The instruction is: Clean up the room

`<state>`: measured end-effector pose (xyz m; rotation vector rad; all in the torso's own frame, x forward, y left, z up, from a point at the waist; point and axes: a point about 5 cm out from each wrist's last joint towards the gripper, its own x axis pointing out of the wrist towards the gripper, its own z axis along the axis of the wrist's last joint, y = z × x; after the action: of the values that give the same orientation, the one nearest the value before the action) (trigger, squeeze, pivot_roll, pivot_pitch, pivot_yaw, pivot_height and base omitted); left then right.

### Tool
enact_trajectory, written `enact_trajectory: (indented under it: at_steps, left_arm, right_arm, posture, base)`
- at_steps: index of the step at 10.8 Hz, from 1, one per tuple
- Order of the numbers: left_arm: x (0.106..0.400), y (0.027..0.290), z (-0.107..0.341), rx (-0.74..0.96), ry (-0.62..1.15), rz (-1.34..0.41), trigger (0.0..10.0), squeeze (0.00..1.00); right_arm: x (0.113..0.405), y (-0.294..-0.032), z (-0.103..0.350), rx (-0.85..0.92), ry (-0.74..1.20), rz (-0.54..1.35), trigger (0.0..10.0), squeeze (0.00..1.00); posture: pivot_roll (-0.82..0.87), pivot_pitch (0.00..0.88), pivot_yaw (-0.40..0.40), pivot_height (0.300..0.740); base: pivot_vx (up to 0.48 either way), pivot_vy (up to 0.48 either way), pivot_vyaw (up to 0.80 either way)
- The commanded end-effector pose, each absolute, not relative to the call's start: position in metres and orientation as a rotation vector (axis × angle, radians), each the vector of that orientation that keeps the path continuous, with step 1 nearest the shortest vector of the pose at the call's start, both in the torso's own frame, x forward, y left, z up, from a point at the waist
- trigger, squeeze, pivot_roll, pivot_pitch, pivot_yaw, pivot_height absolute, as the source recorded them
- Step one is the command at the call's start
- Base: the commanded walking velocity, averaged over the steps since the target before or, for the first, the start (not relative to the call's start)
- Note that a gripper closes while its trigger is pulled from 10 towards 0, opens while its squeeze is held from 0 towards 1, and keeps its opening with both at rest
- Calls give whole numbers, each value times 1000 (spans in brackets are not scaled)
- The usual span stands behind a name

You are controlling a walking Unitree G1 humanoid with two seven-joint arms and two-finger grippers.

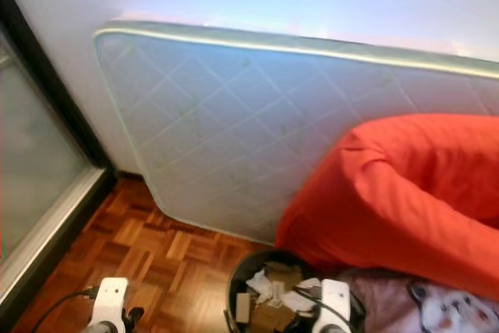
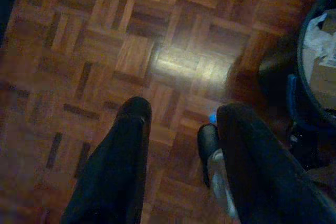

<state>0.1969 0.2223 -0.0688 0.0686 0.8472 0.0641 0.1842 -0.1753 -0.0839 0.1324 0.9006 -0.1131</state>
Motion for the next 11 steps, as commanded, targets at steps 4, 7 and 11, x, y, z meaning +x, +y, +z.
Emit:
enact_trajectory:
  at_steps: [4, 7, 11]
  left_arm:
    - [192, 226, -71, 73, 866, 74, 10000, 0]
    - [196, 225, -69, 94, 853, 74, 10000, 0]
    - [198, 224, -68, 87, 842, 82, 10000, 0]
  right_arm:
    - [185, -172, -84, 132, 906, -94, 10000, 0]
    - [186, -172, -83, 131, 905, -90, 10000, 0]
    - [184, -173, -84, 137, 911, -99, 10000, 0]
  posture:
    - [163, 25, 21, 740]
    - [166, 62, 19, 740]
    - [175, 83, 14, 740]
  base:
    - [0, 0, -377]
    - [0, -320, -698]
    - [0, 0, -686]
